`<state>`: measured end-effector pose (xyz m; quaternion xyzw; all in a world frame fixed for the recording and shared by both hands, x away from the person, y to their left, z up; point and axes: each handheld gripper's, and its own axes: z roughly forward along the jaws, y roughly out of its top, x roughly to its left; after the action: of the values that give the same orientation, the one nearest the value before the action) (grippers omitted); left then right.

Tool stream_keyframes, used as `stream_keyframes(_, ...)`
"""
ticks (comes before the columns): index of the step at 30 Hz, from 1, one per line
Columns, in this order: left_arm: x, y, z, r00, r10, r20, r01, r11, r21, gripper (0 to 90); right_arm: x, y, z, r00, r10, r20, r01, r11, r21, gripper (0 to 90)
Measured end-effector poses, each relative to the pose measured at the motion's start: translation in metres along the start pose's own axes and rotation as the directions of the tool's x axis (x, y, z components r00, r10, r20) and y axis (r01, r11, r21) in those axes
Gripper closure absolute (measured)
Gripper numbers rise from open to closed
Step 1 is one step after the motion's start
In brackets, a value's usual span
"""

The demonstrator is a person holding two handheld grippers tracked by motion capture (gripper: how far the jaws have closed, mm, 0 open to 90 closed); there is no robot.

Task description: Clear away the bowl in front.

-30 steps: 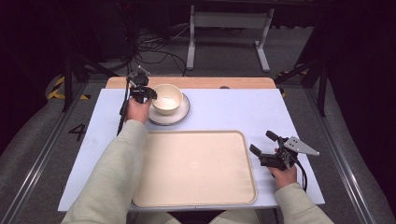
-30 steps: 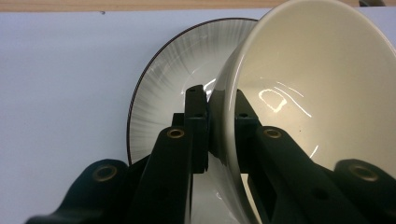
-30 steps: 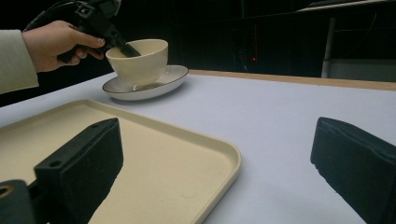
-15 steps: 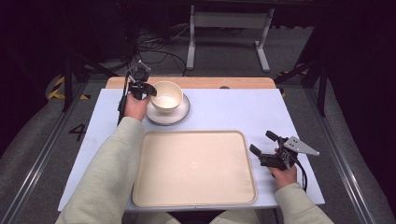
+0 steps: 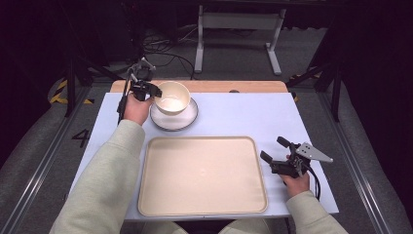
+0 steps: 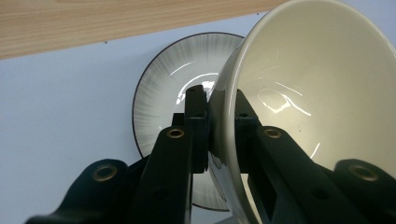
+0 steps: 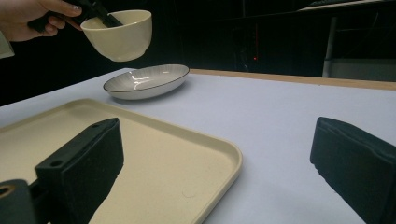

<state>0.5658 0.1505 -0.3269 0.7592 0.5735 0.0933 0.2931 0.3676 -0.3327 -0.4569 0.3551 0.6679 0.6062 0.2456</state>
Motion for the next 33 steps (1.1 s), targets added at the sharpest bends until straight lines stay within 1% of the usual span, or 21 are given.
stream_keyframes(1, -0.001, 0.000, -0.003, 0.9999, 0.010, 0.005, -0.010, 0.9999, 0.005, 82.4, 0.000, 0.000, 0.000, 1.0000, 0.001, 0.001, -0.001, 1.000, -0.001, 3.0)
stream_keyframes(2, -0.001, 0.000, -0.003, 0.9999, 0.010, 0.005, -0.010, 0.9999, 0.005, 82.4, 0.000, 0.000, 0.000, 1.0000, 0.001, 0.001, -0.001, 1.000, -0.001, 3.0)
stream_keyframes(4, -0.006, 0.000, -0.010, 0.9993, 0.037, -0.002, -0.037, 0.9993, 0.001, 82.5, 0.000, 0.000, 0.000, 1.0000, 0.001, 0.000, -0.001, 1.000, -0.002, 2.9)
stream_keyframes(6, -0.007, 0.000, -0.014, 0.9986, 0.053, 0.003, -0.053, 0.9986, 0.009, 82.4, 0.000, 0.000, 0.000, 1.0000, 0.002, 0.000, -0.002, 1.000, -0.002, 3.0)
stream_keyframes(8, -0.008, -0.002, -0.018, 0.9984, 0.047, 0.032, -0.047, 0.9989, 0.007, 82.4, 0.000, 0.000, 0.000, 1.0000, 0.001, -0.001, -0.001, 1.000, -0.001, 3.0)
stream_keyframes(11, -0.010, -0.004, -0.024, 0.9970, 0.061, 0.048, -0.061, 0.9981, 0.011, 82.4, 0.000, 0.000, 0.000, 1.0000, 0.001, -0.001, -0.001, 1.000, -0.001, 3.1)
stream_keyframes(16, -0.013, -0.007, -0.030, 0.9954, 0.076, 0.059, -0.077, 0.9969, 0.015, 82.5, 0.000, 0.000, 0.000, 1.0000, 0.001, -0.002, -0.001, 1.000, 0.002, 3.2)
stream_keyframes(17, -0.014, -0.007, -0.031, 0.9944, 0.088, 0.058, -0.089, 0.9960, 0.012, 82.4, 0.000, 0.000, 0.000, 1.0000, 0.001, -0.003, -0.001, 1.000, 0.002, 3.2)
stream_keyframes(23, -0.019, -0.013, -0.043, 0.9895, 0.118, 0.084, -0.118, 0.9930, 0.004, 82.5, 0.000, 0.000, 0.000, 1.0000, 0.001, -0.003, -0.001, 1.000, 0.002, 3.2)
stream_keyframes(28, -0.023, -0.018, -0.052, 0.9849, 0.143, 0.097, -0.144, 0.9896, -0.003, 82.5, 0.000, 0.000, 0.000, 1.0000, 0.000, -0.004, 0.000, 1.000, 0.003, 3.3)
stream_keyframes(30, -0.025, -0.020, -0.055, 0.9826, 0.155, 0.101, -0.156, 0.9878, -0.004, 82.5, 0.000, 0.000, 0.000, 1.0000, -0.001, -0.004, 0.001, 1.000, 0.005, 3.3)
stream_keyframes(33, -0.030, -0.023, -0.059, 0.9776, 0.179, 0.111, -0.180, 0.9837, -0.003, 82.5, 0.000, 0.000, 0.000, 1.0000, -0.001, -0.004, 0.001, 1.000, 0.005, 3.4)
